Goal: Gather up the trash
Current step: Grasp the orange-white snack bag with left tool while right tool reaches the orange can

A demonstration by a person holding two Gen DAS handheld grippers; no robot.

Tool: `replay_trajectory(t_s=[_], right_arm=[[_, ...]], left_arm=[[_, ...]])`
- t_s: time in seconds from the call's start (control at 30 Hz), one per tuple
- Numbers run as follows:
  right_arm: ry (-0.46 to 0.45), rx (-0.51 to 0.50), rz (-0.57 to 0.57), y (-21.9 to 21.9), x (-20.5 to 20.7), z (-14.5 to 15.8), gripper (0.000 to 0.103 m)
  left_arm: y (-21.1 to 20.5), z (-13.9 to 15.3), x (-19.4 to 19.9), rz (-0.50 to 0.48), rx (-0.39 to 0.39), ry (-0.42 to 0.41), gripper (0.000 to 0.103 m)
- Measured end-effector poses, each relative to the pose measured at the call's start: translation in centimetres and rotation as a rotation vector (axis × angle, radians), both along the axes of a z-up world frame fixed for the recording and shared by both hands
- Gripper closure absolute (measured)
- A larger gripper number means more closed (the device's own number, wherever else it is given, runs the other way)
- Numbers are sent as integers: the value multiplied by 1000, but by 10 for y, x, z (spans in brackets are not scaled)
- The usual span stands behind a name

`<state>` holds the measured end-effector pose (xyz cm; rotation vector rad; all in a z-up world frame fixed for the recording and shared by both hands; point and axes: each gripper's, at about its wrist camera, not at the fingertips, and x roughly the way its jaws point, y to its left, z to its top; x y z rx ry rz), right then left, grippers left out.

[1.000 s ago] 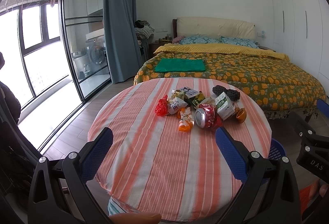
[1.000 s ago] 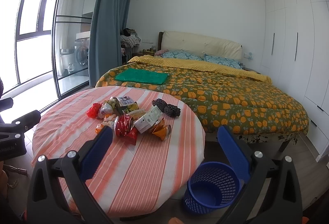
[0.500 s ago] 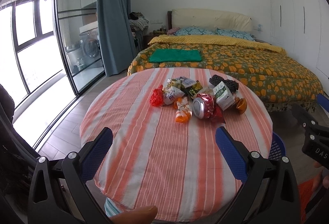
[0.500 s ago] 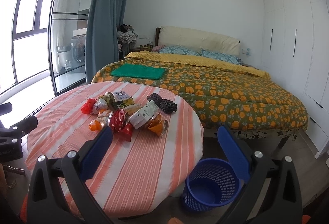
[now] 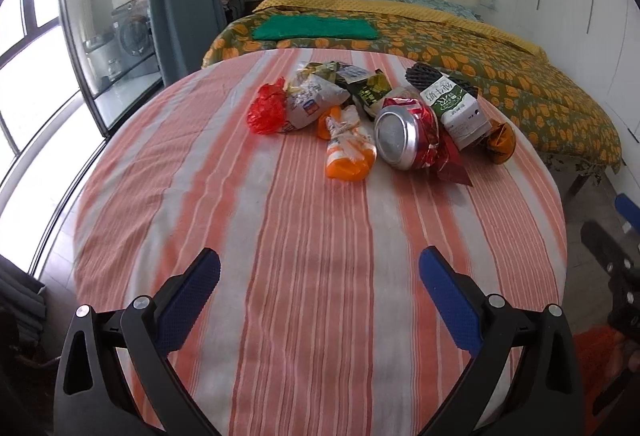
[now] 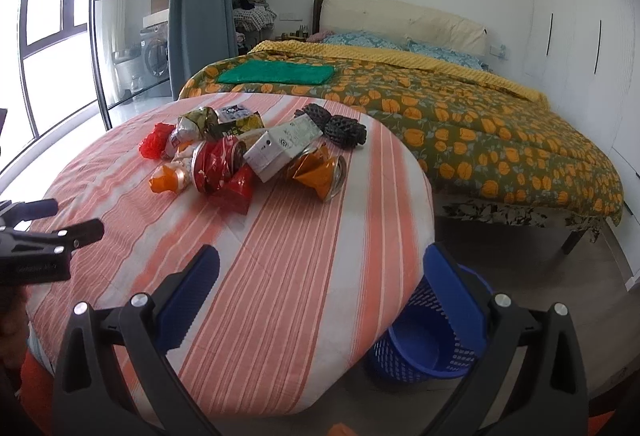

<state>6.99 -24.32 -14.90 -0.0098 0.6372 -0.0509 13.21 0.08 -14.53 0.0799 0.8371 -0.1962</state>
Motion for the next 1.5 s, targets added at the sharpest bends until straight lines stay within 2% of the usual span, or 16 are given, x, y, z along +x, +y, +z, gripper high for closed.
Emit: replay_trajectory(t_s=[0.1, 0.2, 0.37, 0.43, 0.57, 0.67, 0.9, 0.97, 1.03, 1.13, 1.27, 1.43, 1.5], right_arm=[[9, 17, -4, -7, 3, -6, 5], [17, 62, -2, -19, 3, -10, 5], [34, 102, -25, -35, 6, -16, 5], [45, 110, -31, -37, 8, -19, 5], [55, 116, -25, -37, 10, -21, 5], [63, 125, -13, -35, 12, -22, 5], [117, 184, 53, -21, 22, -27, 5], [140, 205, 90, -11, 31, -28, 5], [155, 232, 126, -4, 41, -29, 7], [169, 208, 115, -4, 60, -25, 17], [151, 232, 17, -36, 83, -10, 17], [146, 292, 41, -37, 119, -2, 17], [161, 274, 45, -29, 135, -7, 17]], left_arm=[[-11, -4, 37, -67, -29, 12, 4], [-21, -11, 68, -115, -6, 20, 5], [-32, -18, 89, -187, 55, 3, 16], [-36, -21, 92, -217, 82, 0, 25], [-34, -27, 96, -244, 70, 38, 63], [-26, -24, 88, -233, 32, 38, 64], [9, -18, 32, -210, -21, 71, 62], [14, -21, 22, -197, -14, 69, 53], [14, -20, 17, -192, -11, 45, 29], [12, -20, 20, -169, -4, 18, 16], [9, -30, 33, -142, -20, 61, 11], [3, -40, 44, -99, 13, 91, 7], [2, -42, 44, -92, 27, 98, 6]])
